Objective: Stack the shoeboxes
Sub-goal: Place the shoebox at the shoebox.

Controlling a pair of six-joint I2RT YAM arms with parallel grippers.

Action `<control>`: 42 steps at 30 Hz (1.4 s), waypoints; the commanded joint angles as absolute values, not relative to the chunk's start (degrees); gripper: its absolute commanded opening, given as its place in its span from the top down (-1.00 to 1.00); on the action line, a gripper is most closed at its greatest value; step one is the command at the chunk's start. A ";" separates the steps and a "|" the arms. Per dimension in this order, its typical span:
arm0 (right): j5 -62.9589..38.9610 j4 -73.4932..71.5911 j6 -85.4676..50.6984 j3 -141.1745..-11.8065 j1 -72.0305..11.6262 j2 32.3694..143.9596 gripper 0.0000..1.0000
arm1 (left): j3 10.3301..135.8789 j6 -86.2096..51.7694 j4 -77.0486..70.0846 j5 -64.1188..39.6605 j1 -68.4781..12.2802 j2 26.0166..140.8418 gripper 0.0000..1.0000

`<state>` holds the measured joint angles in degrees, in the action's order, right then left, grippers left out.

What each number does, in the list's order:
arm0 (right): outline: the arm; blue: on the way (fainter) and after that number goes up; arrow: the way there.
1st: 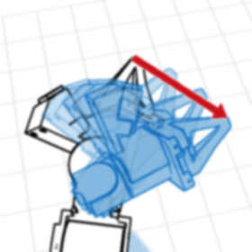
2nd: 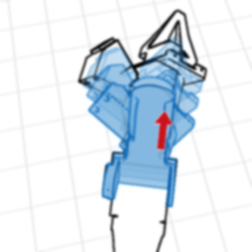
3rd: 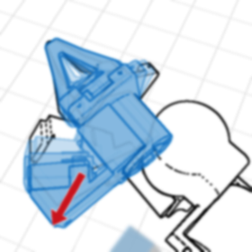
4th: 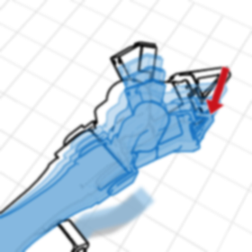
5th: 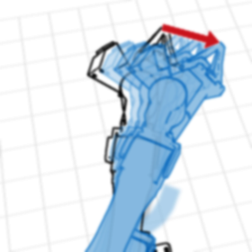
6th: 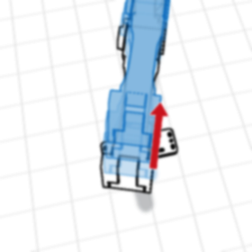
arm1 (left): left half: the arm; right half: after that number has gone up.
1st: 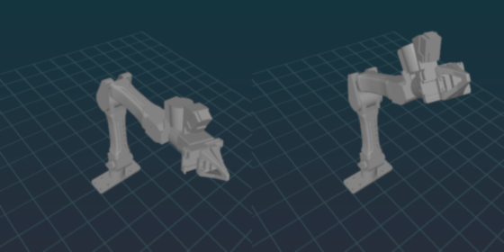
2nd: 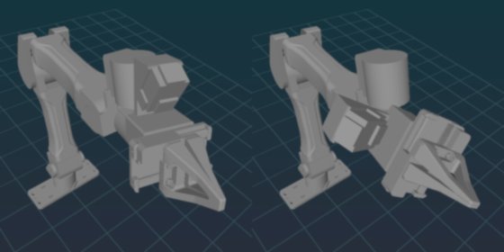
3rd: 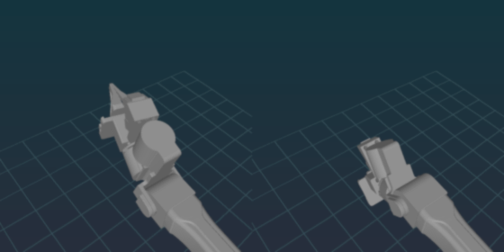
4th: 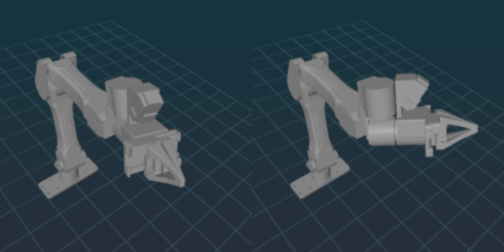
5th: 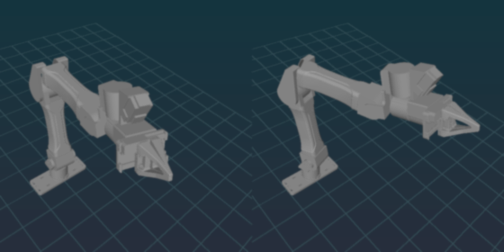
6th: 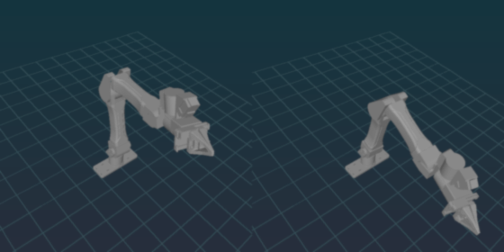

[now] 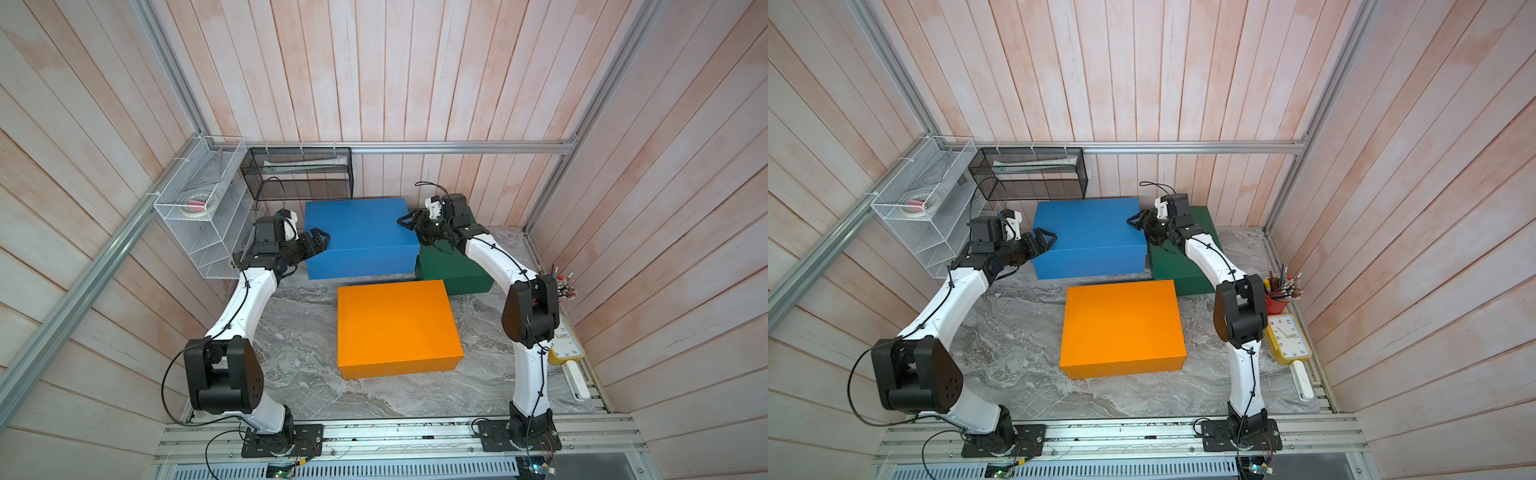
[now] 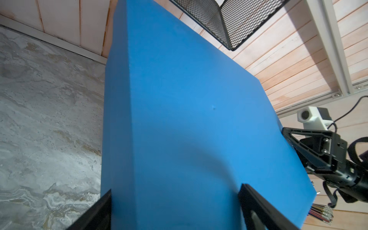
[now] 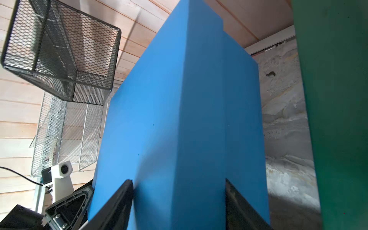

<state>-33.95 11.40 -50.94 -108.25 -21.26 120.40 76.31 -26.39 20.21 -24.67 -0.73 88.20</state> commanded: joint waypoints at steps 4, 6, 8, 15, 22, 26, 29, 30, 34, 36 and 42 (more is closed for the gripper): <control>-43.05 10.27 -47.56 -100.31 -26.27 111.16 -0.37 | 71.70 -28.78 17.03 -32.51 -8.59 81.61 -0.89; -42.47 10.69 -46.53 -97.55 -26.46 108.68 -0.37 | 69.88 -29.54 16.88 -31.42 -10.16 79.69 -0.90; -42.22 10.59 -45.80 -94.67 -26.61 106.02 -0.36 | 68.47 -30.02 17.12 -30.15 -11.88 78.05 -0.89; -40.62 10.03 -44.23 -83.50 -26.98 96.24 -0.36 | 63.74 -32.36 17.44 -24.64 -19.06 72.54 -0.89; -39.21 12.89 -42.36 -77.73 -27.86 88.42 -0.36 | 60.77 -34.61 17.32 -19.50 -25.82 69.36 -0.89; -38.63 13.32 -42.52 -72.45 -27.86 84.01 -0.36 | 59.39 -35.78 18.28 -16.00 -30.04 68.13 -0.89; -37.84 13.91 -42.67 -68.80 -27.86 80.83 -0.36 | 57.22 -37.52 18.12 -13.91 -32.66 66.72 -0.89; -37.49 14.47 -42.48 -68.05 -27.72 79.87 -0.36 | 56.46 -38.06 18.19 -13.05 -33.46 66.08 -0.89; -37.57 16.98 -40.93 -67.04 -27.77 77.77 -0.36 | 54.22 -40.10 18.30 -10.77 -35.72 63.78 -0.90; -38.04 17.74 -40.31 -66.40 -27.92 77.12 -0.36 | 53.79 -40.67 18.70 -9.79 -37.07 63.08 -0.89; -36.42 19.86 -39.73 -65.24 -29.05 74.57 -0.36 | 54.47 -41.72 21.08 -6.67 -41.60 62.71 -0.89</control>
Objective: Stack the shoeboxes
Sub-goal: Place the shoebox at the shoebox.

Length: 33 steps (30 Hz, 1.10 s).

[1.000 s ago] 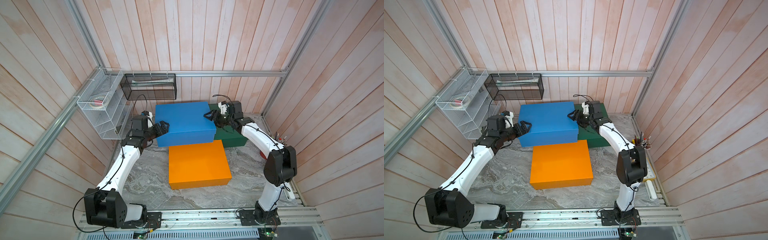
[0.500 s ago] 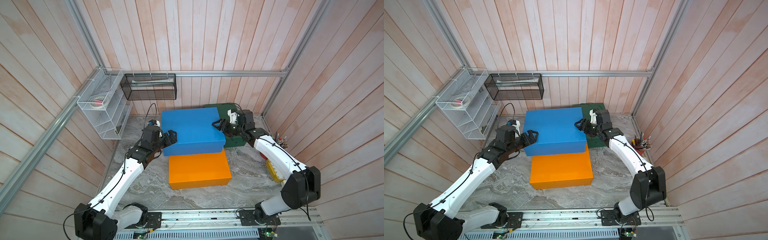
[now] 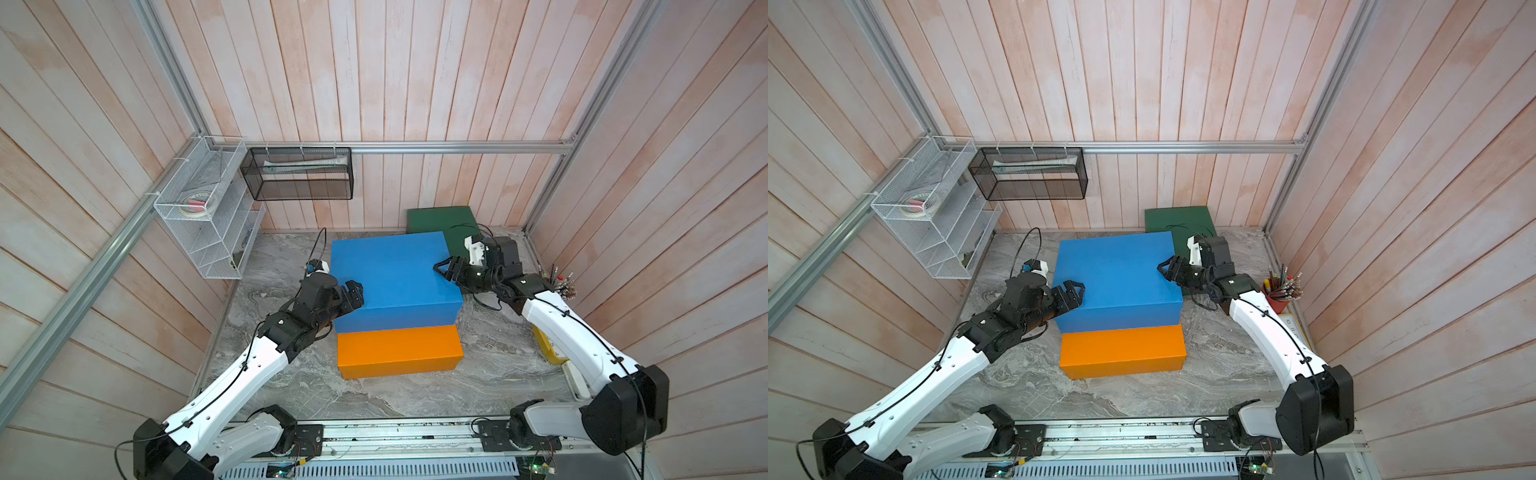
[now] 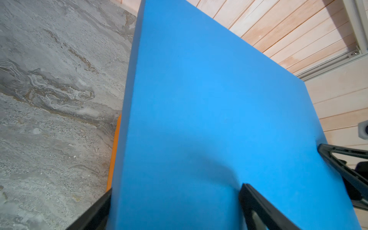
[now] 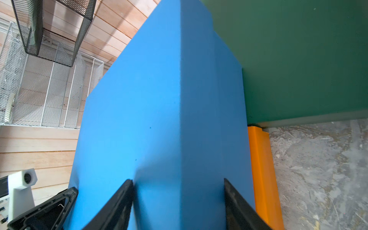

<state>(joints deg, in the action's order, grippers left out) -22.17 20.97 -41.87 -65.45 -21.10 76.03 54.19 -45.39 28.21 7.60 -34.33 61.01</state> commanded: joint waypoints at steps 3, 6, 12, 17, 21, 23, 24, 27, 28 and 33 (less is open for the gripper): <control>-36.03 20.23 -39.52 -63.89 -29.55 72.99 -0.36 | 54.40 -42.35 21.96 -5.36 -43.34 62.10 -0.89; -34.97 19.41 -39.20 -62.28 -30.23 71.20 -0.36 | 54.76 -42.62 23.22 -3.09 -44.87 61.01 -0.89; -35.00 19.67 -40.07 -59.04 -30.27 68.91 -0.36 | 54.08 -43.45 25.26 -2.38 -46.55 59.33 -0.89; -33.48 21.51 -39.99 -57.28 -30.31 67.01 -0.36 | 52.29 -45.27 26.42 -1.38 -48.16 57.69 -0.89; -32.83 21.62 -40.75 -55.75 -30.31 65.41 -0.35 | 51.01 -46.05 26.57 -0.53 -49.35 56.95 -0.89; -32.36 21.79 -40.87 -55.36 -30.27 64.62 -0.36 | 51.42 -46.11 26.72 -0.23 -50.02 57.08 -0.89; -32.14 21.87 -40.95 -55.14 -30.29 64.21 -0.36 | 51.67 -46.18 26.95 -0.01 -50.54 57.26 -0.89; -32.15 22.23 -41.13 -54.57 -30.26 63.24 -0.36 | 52.62 -46.23 28.25 1.42 -52.13 57.83 -0.89; -32.17 22.36 -41.22 -54.42 -30.25 62.95 -0.36 | 52.74 -46.31 28.46 1.72 -52.52 57.94 -0.89; -32.85 21.77 -41.56 -53.36 -30.29 61.53 -0.36 | 53.78 -47.57 29.50 4.57 -55.70 57.59 -0.89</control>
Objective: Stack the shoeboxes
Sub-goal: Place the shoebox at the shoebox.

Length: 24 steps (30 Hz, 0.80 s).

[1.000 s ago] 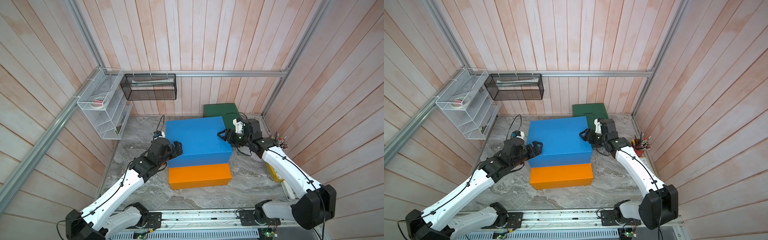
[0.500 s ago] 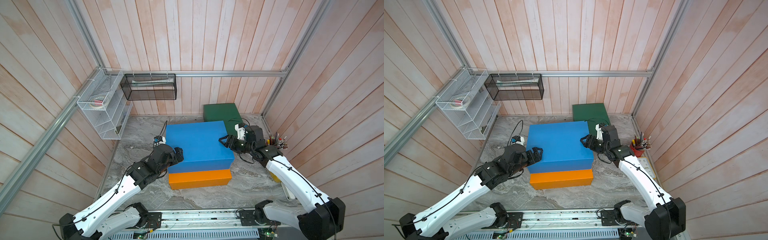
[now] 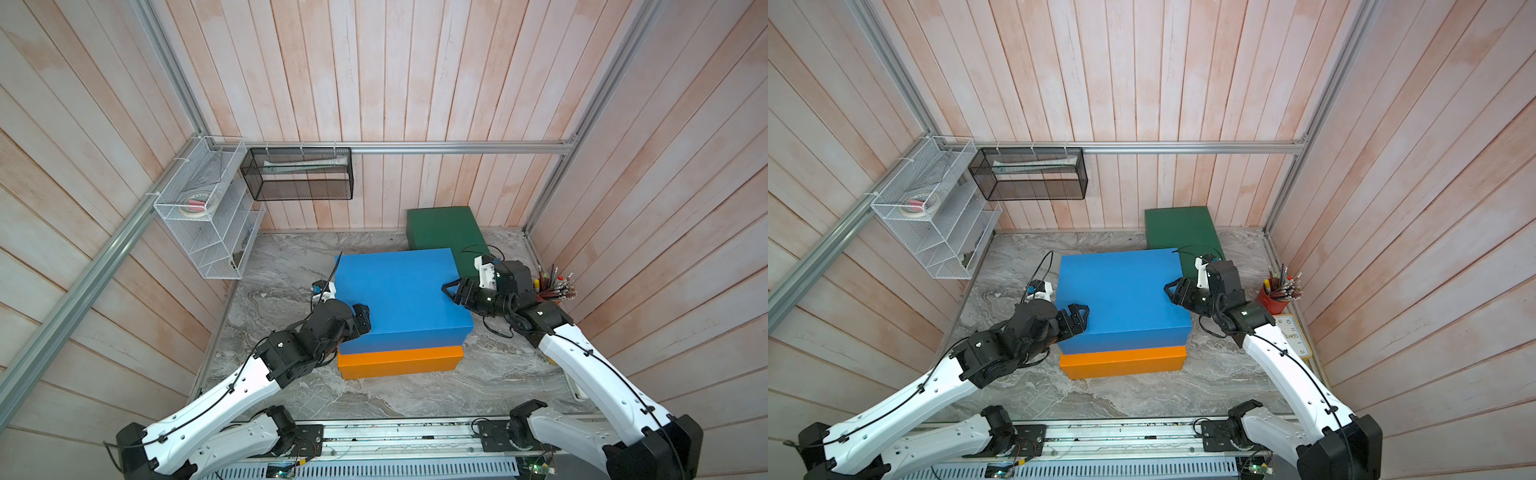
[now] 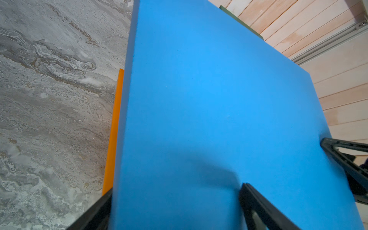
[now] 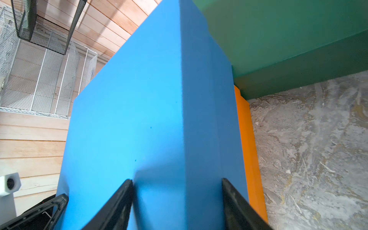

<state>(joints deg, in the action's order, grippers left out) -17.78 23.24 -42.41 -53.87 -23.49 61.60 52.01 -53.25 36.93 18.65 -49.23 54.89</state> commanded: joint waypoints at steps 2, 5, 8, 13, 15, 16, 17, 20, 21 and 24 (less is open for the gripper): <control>-33.46 21.58 -41.74 -53.12 -30.29 61.39 -0.36 | 54.28 -48.10 30.25 5.90 -57.27 57.33 -0.89; -34.33 21.55 -41.75 -52.83 -30.39 61.01 -0.36 | 54.31 -48.87 31.41 7.46 -58.67 57.09 -0.89; -34.86 21.71 -41.84 -52.58 -30.69 60.80 -0.36 | 53.76 -49.39 32.34 8.68 -59.32 56.66 -0.89; -34.34 22.05 -41.92 -52.12 -31.91 60.75 -0.36 | 52.50 -49.49 33.72 10.99 -59.34 54.03 -0.89; -33.04 22.91 -42.00 -51.62 -31.92 60.08 -0.36 | 51.99 -49.22 33.83 11.92 -59.38 53.19 -0.91; -32.77 22.98 -42.29 -51.35 -31.92 59.68 -0.36 | 51.71 -49.06 33.75 12.04 -59.35 53.02 -0.92; -32.42 22.91 -42.80 -50.75 -31.95 59.24 -0.36 | 51.55 -48.78 33.83 12.13 -59.33 53.13 -0.93; -31.08 23.56 -43.63 -49.79 -31.90 58.25 -0.36 | 50.99 -47.79 33.71 11.83 -59.29 54.18 -0.97; -30.48 24.15 -43.72 -49.70 -31.95 58.11 -0.36 | 50.98 -47.55 33.79 11.70 -59.19 54.74 -0.98; -28.87 25.55 -43.68 -49.18 -31.94 57.36 -0.40 | 51.31 -46.64 34.30 11.42 -58.76 56.07 -1.00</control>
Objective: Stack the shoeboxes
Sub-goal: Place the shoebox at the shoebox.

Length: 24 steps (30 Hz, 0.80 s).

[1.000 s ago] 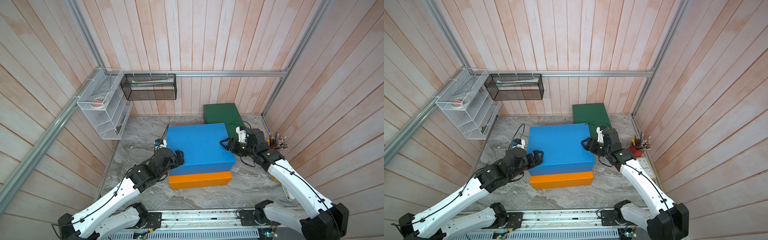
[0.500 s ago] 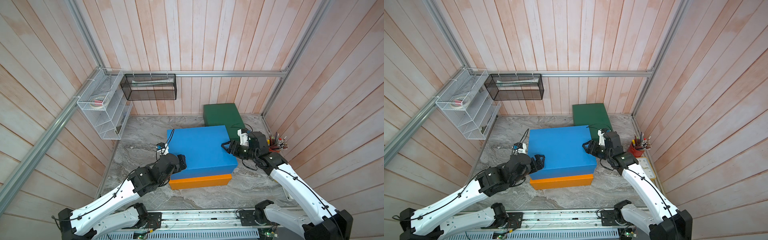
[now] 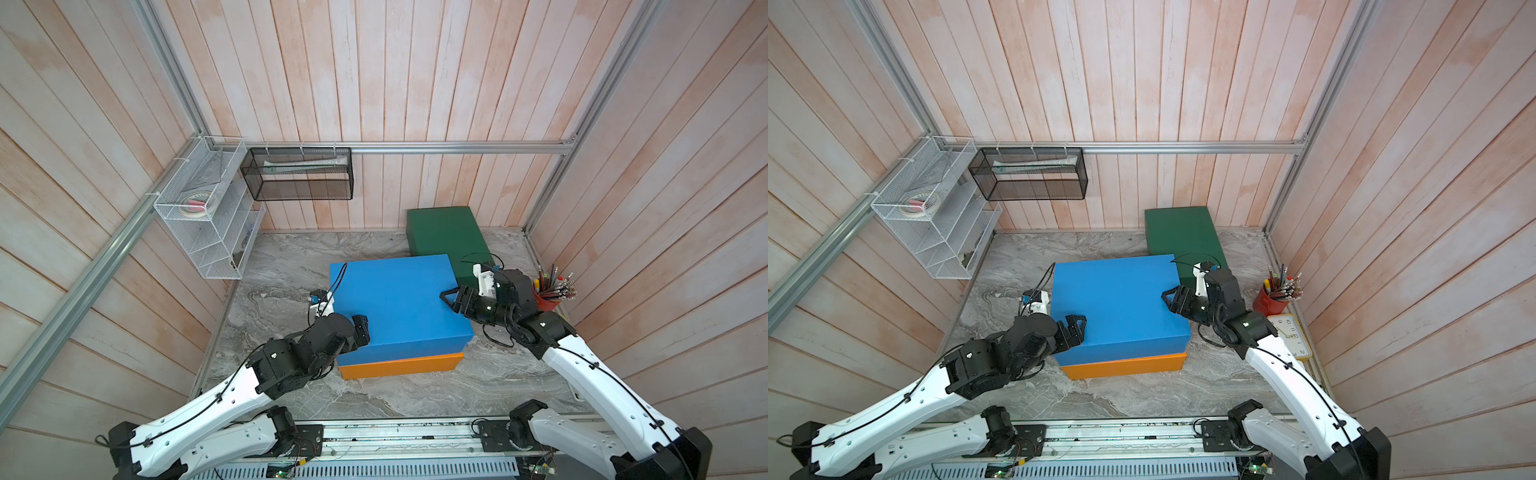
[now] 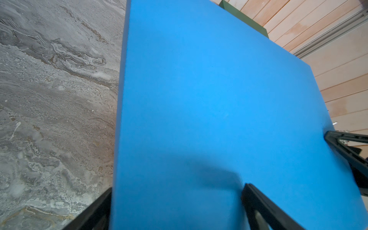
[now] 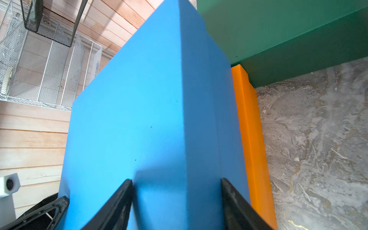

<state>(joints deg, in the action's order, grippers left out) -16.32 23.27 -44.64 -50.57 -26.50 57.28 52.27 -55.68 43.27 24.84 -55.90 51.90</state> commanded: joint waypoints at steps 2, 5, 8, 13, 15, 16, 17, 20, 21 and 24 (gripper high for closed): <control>-27.88 25.60 -44.24 -48.49 -31.94 56.49 -0.43 | 50.96 -46.21 34.13 11.28 -58.08 56.01 -1.00; -27.70 24.71 -44.82 -47.43 -31.95 56.12 -0.51 | 50.41 -45.12 33.28 9.09 -55.60 55.46 -1.00; -26.49 24.70 -45.04 -46.55 -31.99 55.68 -0.61 | 51.27 -44.33 34.78 9.15 -55.20 54.85 -1.00; -25.45 24.90 -44.13 -46.13 -31.34 56.24 -0.69 | 51.51 -43.27 38.54 9.54 -50.92 53.56 -1.00; -25.62 25.69 -43.39 -46.44 -30.77 57.17 -0.69 | 51.33 -42.66 39.53 8.55 -48.90 53.22 -1.00; -25.89 25.94 -43.10 -46.66 -30.64 57.52 -0.68 | 51.37 -42.55 39.79 8.36 -48.27 53.07 -1.00; -26.14 26.36 -42.85 -46.76 -30.54 57.89 -0.69 | 51.49 -42.30 39.98 8.18 -47.67 52.66 -1.00; -26.54 27.77 -42.07 -46.76 -30.40 58.69 -0.68 | 51.66 -41.37 39.31 7.47 -46.47 51.71 -1.00; -26.53 28.17 -41.61 -46.78 -30.41 58.95 -0.67 | 51.42 -40.99 38.50 6.65 -46.32 51.48 -1.00; -26.21 29.56 -39.86 -46.80 -30.08 60.10 -0.65 | 50.51 -40.44 36.69 4.60 -46.32 51.65 -1.00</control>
